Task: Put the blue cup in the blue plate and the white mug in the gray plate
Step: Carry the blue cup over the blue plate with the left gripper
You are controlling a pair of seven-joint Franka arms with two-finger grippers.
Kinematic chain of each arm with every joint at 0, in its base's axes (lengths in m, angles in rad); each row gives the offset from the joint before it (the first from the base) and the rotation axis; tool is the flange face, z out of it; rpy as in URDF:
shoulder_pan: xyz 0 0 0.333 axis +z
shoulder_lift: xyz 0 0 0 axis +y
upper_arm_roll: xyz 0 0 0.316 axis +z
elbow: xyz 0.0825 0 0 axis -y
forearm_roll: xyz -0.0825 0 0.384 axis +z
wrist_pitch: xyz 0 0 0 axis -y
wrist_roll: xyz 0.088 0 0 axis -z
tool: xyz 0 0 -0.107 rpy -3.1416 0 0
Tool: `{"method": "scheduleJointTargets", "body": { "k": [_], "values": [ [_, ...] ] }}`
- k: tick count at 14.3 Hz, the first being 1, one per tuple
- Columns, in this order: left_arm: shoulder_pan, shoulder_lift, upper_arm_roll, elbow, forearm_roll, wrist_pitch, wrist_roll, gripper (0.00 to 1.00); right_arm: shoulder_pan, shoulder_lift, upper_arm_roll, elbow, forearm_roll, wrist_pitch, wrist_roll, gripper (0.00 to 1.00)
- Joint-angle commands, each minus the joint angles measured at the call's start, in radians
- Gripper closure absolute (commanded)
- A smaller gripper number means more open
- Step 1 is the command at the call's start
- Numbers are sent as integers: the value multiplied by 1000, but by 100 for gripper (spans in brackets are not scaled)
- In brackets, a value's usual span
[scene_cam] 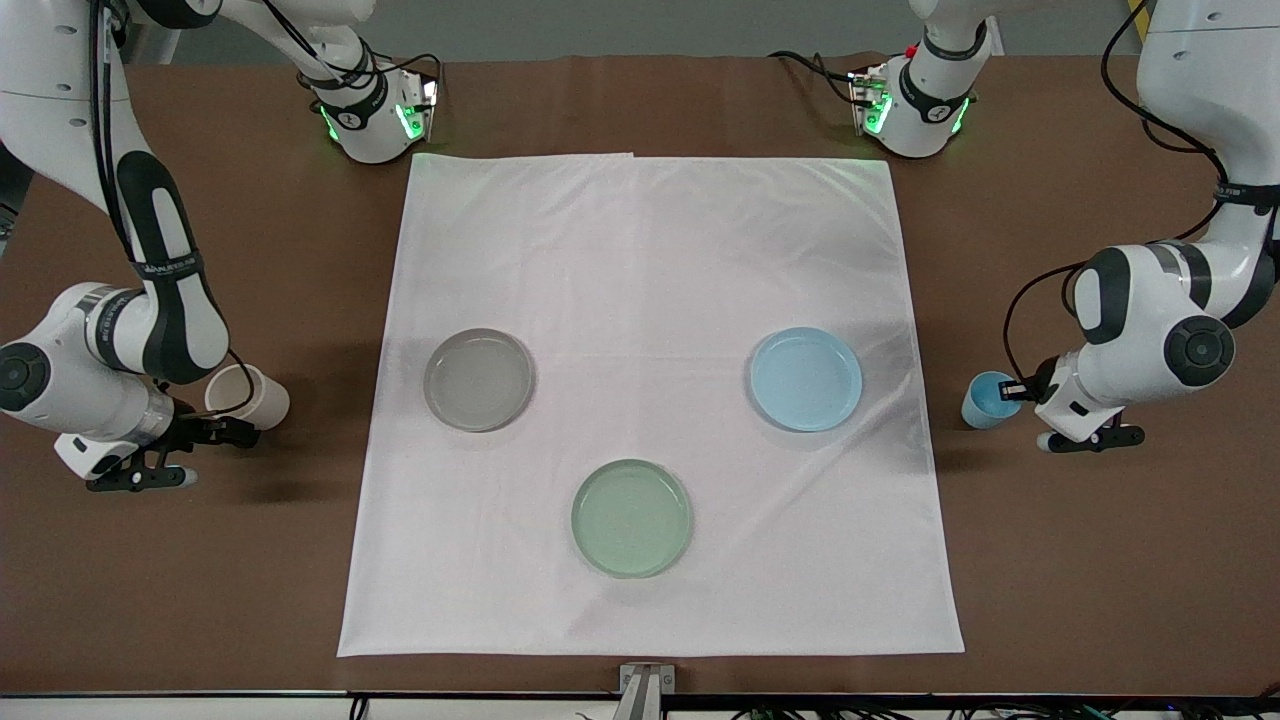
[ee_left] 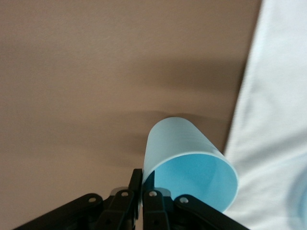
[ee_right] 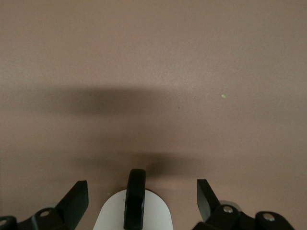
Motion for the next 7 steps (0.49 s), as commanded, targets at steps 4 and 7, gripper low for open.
{"method": "scheduleJointTargets", "body": {
  "k": [4, 7],
  "values": [
    [-12, -11, -213, 21, -26, -68, -362, 100, -7, -24, 9, -74, 19, 19, -16, 12],
    [-62, 23, -255, 32, -29, -66, -485, 100, -7, -24, 11, -72, 19, 16, -16, 35]
  ]
}}
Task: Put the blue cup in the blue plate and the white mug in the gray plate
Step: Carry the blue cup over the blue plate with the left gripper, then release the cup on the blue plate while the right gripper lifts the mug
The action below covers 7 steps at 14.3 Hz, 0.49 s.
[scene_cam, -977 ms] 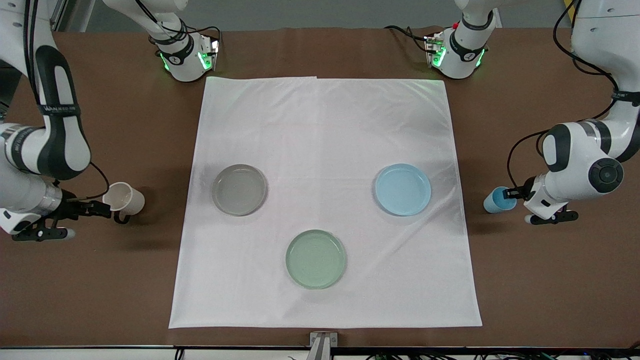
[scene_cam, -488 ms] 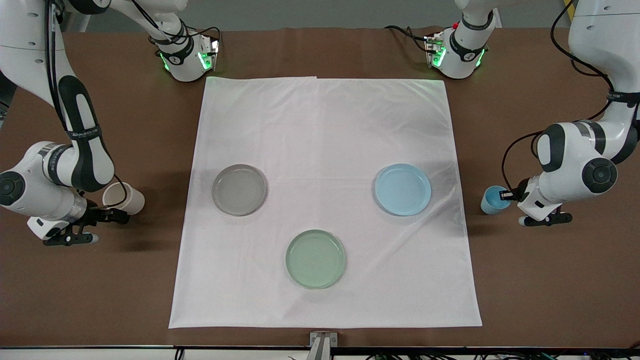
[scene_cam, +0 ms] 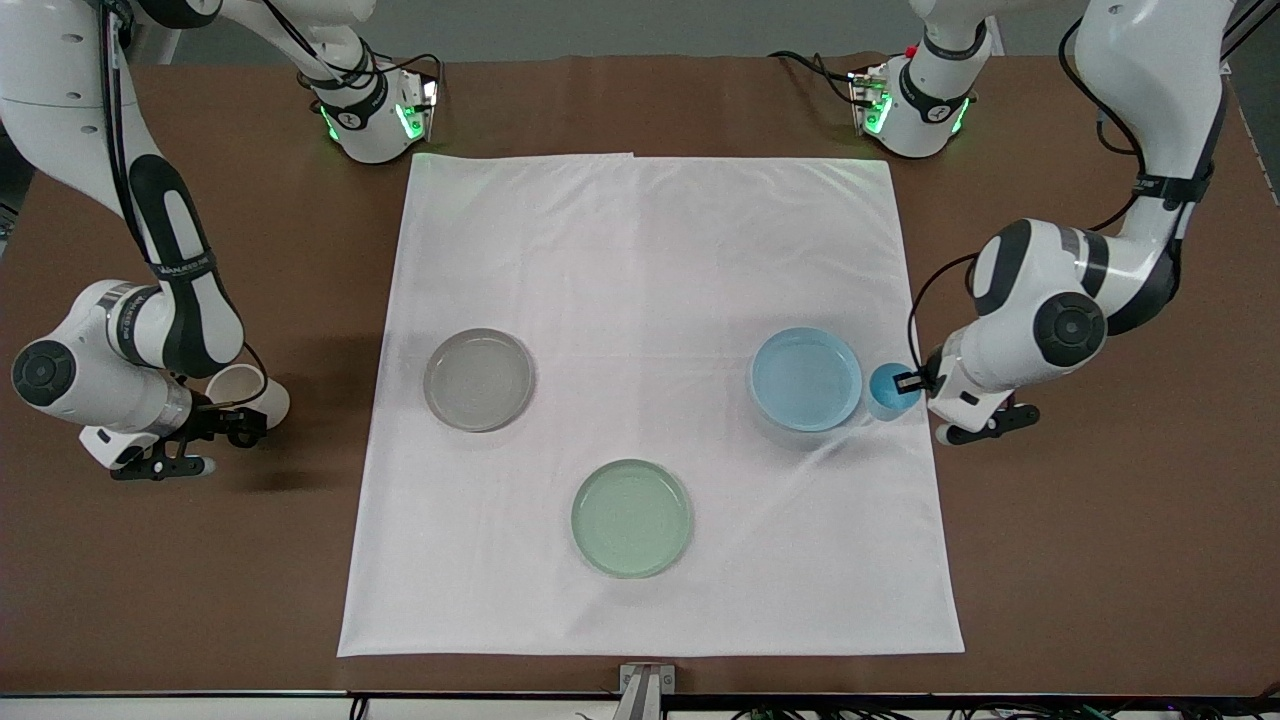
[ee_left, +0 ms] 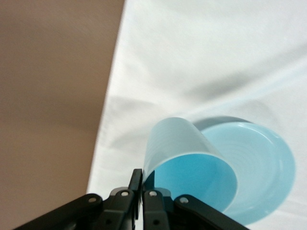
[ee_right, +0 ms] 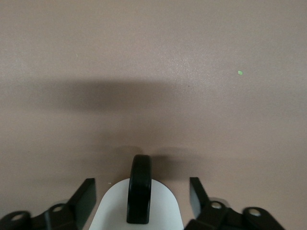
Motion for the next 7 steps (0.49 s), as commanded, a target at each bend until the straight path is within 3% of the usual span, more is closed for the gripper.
{"method": "scheduleJointTargets", "body": {
  "k": [1, 7],
  "values": [
    [-45, 44, -14, 16, -18, 1, -95, 100, -7, -24, 9, -26, 17, 9, -16, 43],
    [-123, 95, -18, 15, -53, 41, -202, 95, -7, -24, 9, -11, 19, 9, -16, 56]
  ]
}}
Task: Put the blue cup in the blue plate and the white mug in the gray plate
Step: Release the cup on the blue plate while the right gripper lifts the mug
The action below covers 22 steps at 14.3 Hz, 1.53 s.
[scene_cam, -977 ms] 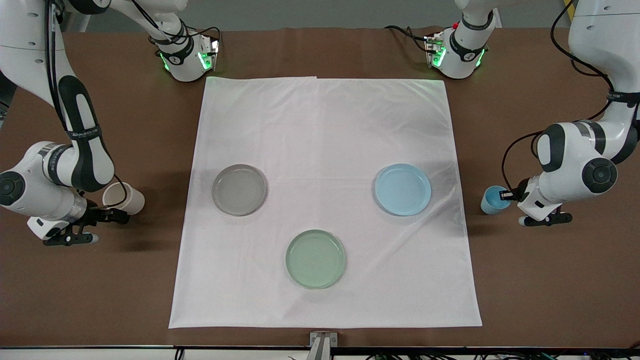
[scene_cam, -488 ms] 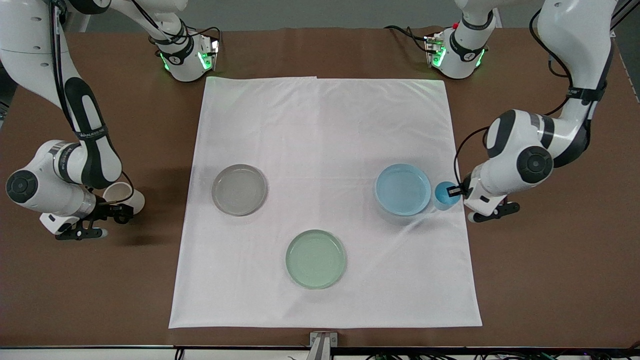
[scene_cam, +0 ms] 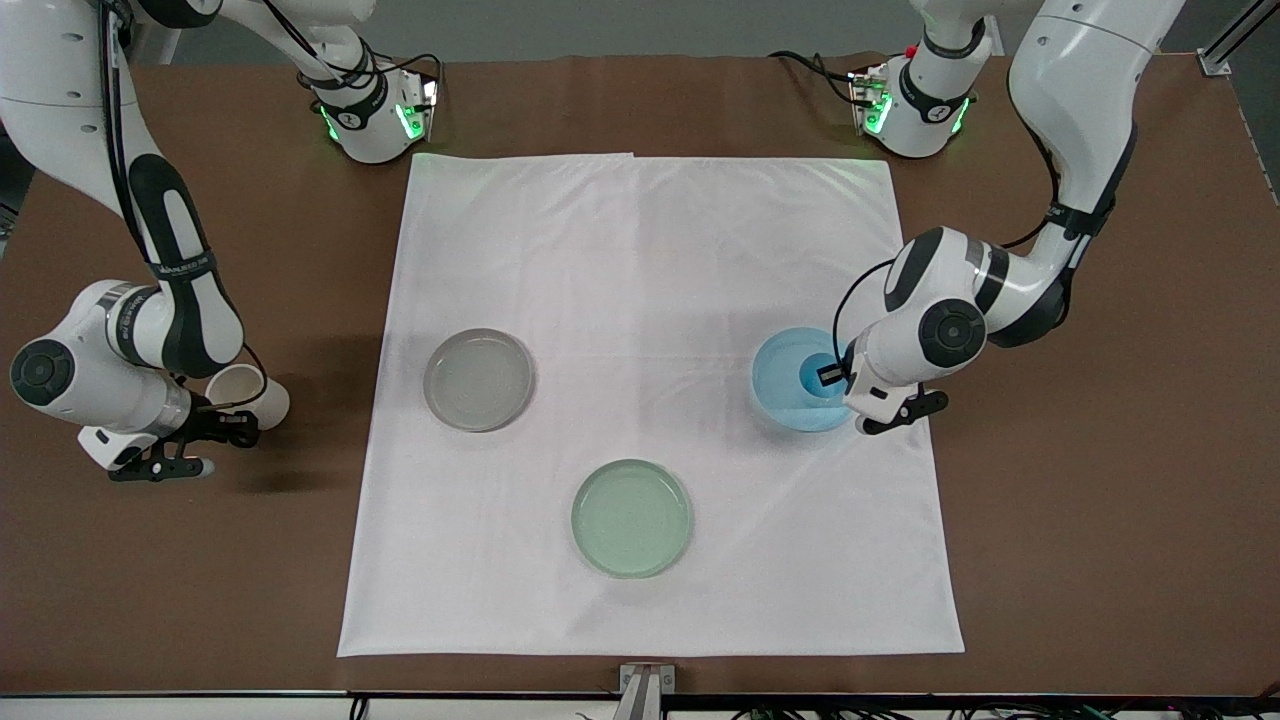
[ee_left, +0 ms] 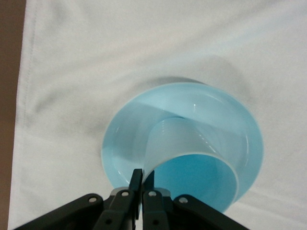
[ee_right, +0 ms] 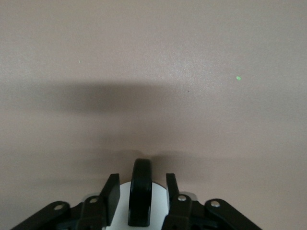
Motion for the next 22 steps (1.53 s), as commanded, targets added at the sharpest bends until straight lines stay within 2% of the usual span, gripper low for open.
{"method": "scheduleJointTargets", "body": {
  "k": [1, 2, 3, 4, 6, 8, 11, 13, 16, 18, 19, 20, 22],
  "values": [
    [-16, 6, -5, 8, -36, -3, -37, 93, -7, -23, 8, -14, 15, 1, -16, 59],
    [-16, 6, -11, 8, -36, -7, -59, 69, -7, -23, 8, -14, 15, 1, -16, 63],
    [-17, 7, -14, 12, -38, -7, -77, 25, -7, -23, 8, -14, 15, 1, -16, 66],
    [-13, 3, -14, 23, -44, -9, -98, 1, -7, -23, 8, -14, 15, 1, -16, 70],
    [-7, -16, -14, 64, -46, -26, -103, 0, -7, -23, 8, -14, 15, 1, -16, 80],
    [1, -63, -10, 158, -15, -100, -87, 0, -7, -23, 8, -14, 15, 1, -17, 87],
    [12, -59, -2, 415, 25, -340, 50, 0, -4, -26, 8, 15, 15, -38, -19, 95],
    [16, -68, 1, 506, 110, -427, 81, 0, 3, -32, 9, 74, 15, -151, -16, 97],
    [21, -137, 6, 529, 221, -519, 186, 0, 58, -72, 8, 174, 13, -362, 38, 98],
    [85, -198, 3, 529, 208, -530, 251, 0, 161, -121, 8, 173, 11, -425, 195, 98],
    [84, -233, 12, 528, 192, -530, 295, 0, 219, -127, 8, 173, 11, -442, 280, 98],
    [81, -268, 39, 520, 182, -532, 349, 0, 277, -127, 8, 170, 13, -446, 364, 98],
    [40, -333, 145, 511, 98, -565, 455, 0, 380, -117, 9, 168, 18, -434, 472, 98]
  ]
}}
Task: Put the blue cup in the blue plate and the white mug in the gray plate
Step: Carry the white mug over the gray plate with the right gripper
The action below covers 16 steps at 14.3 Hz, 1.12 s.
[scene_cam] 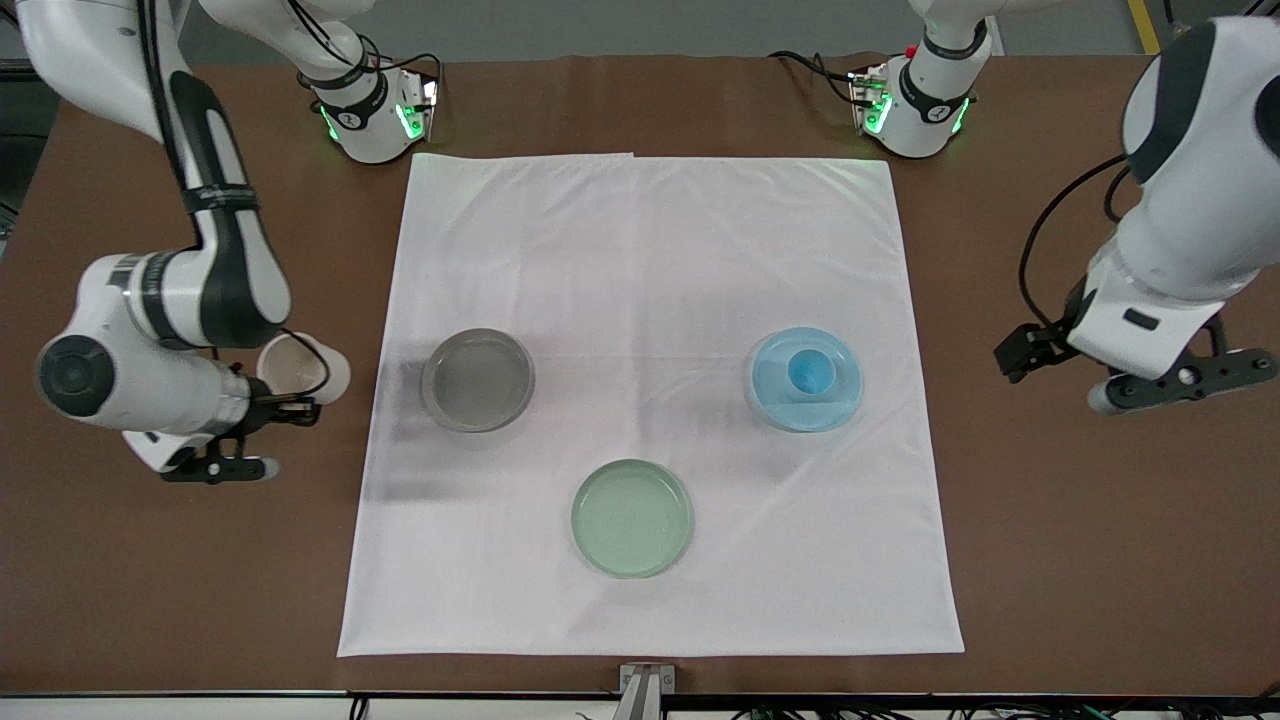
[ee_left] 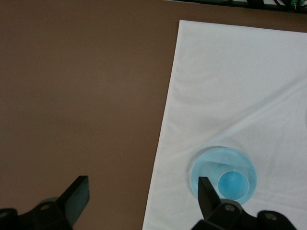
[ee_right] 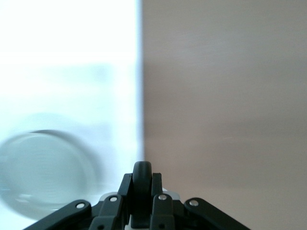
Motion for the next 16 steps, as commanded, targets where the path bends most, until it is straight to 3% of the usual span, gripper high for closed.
{"method": "scheduleJointTargets", "body": {
  "k": [1, 3, 7, 16],
  "values": [
    [-64, -112, 146, -45, -94, -54, 150, 0, 139, -2, -11, -31, 42, 34, 150, 98],
    [-89, -184, 220, -106, -143, -81, 286, 0, 201, 23, -13, -39, 76, 99, 221, 98],
    [-82, -300, 241, -244, -207, -82, 304, 0, 233, 73, -11, -100, 80, 260, 224, 98],
    [-80, -319, 234, -267, -210, -85, 302, 0, 260, 125, -13, -131, 122, 320, 224, 97]
  ]
}}
